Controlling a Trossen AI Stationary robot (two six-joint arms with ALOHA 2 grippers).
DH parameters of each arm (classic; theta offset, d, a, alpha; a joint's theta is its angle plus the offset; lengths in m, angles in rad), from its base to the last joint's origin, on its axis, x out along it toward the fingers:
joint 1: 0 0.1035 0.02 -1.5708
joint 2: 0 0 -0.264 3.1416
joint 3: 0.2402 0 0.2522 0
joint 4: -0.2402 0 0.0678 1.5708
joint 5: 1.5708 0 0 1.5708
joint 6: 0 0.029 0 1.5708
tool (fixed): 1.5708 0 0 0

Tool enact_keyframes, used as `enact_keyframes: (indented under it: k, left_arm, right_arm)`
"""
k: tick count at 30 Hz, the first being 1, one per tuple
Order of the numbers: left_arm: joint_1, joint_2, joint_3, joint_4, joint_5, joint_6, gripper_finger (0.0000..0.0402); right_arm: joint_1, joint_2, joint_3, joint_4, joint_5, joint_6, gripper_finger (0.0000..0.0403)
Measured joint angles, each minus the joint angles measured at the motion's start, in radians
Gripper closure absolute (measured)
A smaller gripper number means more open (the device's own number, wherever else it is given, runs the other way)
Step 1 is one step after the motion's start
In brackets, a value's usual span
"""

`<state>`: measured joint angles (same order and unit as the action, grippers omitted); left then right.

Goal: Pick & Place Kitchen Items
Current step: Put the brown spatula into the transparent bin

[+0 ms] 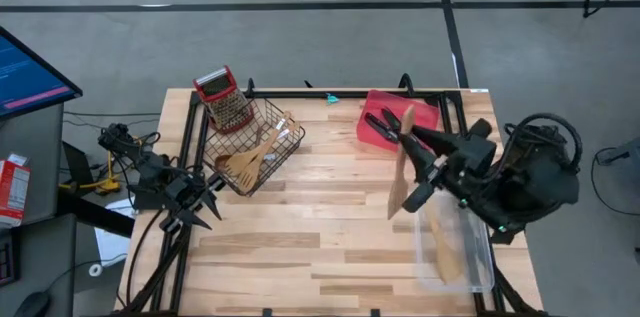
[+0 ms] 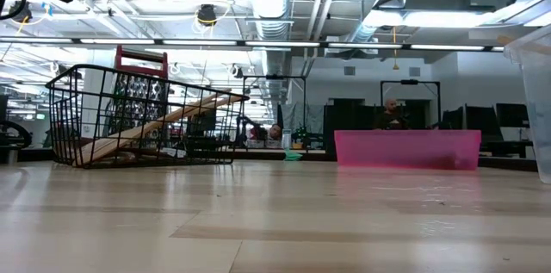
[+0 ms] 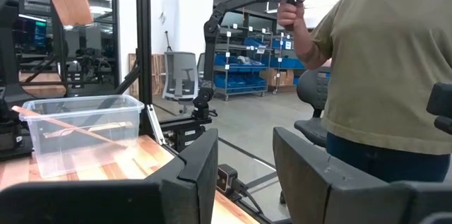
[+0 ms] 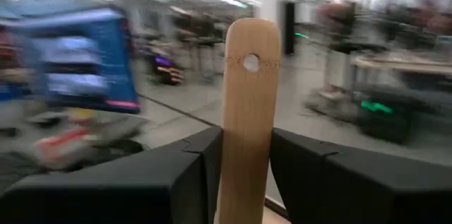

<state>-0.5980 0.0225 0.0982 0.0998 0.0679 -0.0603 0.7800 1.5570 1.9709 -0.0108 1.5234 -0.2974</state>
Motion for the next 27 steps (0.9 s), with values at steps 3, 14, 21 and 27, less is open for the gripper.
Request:
enact_keyframes:
  k: [3, 14, 21, 27]
  left_arm:
    - [0.0, 0.0, 0.0, 0.0, 0.0, 0.0, 0.0284]
    - [0.0, 0.0, 0.0, 0.008, 0.0, 0.0, 0.0284]
    - [0.0, 0.0, 0.0, 0.014, 0.0, 0.0, 0.0284]
    - [0.0, 0.0, 0.0, 0.014, 0.0, 0.0, 0.0284]
  right_arm:
    - [-0.007, 0.0, -0.012, -0.055, 0.047, 0.065, 0.03]
    - [-0.013, 0.002, -0.013, -0.199, 0.047, 0.194, 0.03]
    - [0.026, 0.002, -0.013, -0.589, 0.046, 0.528, 0.03]
    - [0.046, -0.003, -0.013, -1.152, -0.013, 1.129, 0.03]
